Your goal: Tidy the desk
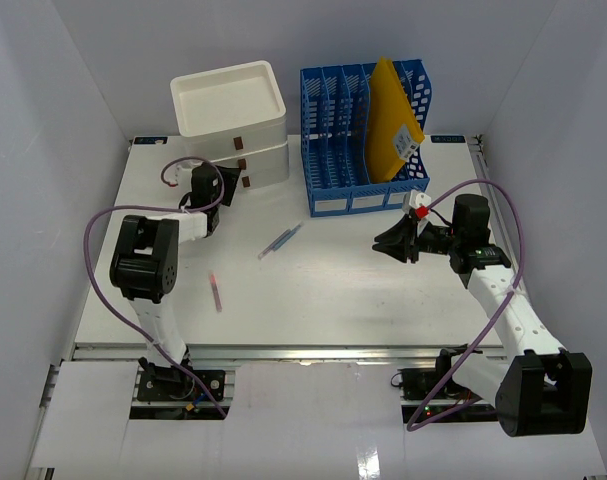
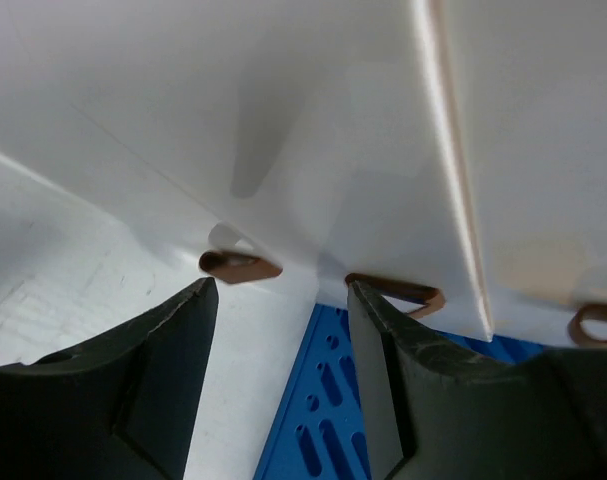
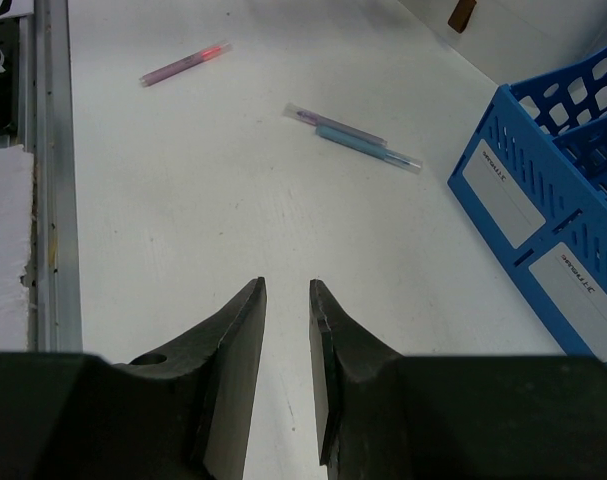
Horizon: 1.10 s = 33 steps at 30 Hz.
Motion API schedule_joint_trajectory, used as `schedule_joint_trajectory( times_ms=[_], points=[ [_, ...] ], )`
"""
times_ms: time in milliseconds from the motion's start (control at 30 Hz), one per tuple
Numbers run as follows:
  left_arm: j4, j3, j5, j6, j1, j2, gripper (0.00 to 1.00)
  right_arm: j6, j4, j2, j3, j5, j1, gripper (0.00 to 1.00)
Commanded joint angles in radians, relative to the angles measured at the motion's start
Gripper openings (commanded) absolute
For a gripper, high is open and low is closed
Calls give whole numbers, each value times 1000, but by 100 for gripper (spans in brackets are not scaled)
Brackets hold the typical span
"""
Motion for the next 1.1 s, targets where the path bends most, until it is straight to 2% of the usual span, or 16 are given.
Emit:
schedule_joint_trajectory(
  times_ms=[0,167,267,400,533,600,733,833,1067],
  points=[
    [-1,61,35,45,32,-13,68,-17,11,7,-2,2,-5,31],
    [42,32,84,82,56,-31,69,-17,11,7,-2,4,-8,31],
    [134,-44,185,139,65,-66,69,-17,11,5,0,1,-10,31],
    [190,-143,306,290,65,-131,70,-18,8,0,0,-2,-14,31],
    [144,-200,355,474,47,-192,68,-24,0,1,0,-8,-12,31],
    [81,-199,324,597,26,-215,68,-26,-1,2,1,-8,-14,31],
    [58,-176,235,852,-42,-231,68,-24,-1,1,1,-8,-14,31],
    [71,-147,198,923,-70,-201,68,-22,0,2,1,-8,-14,31],
    [85,-64,21,947,-102,-76,68,-21,0,10,1,-2,-18,31]
  ],
)
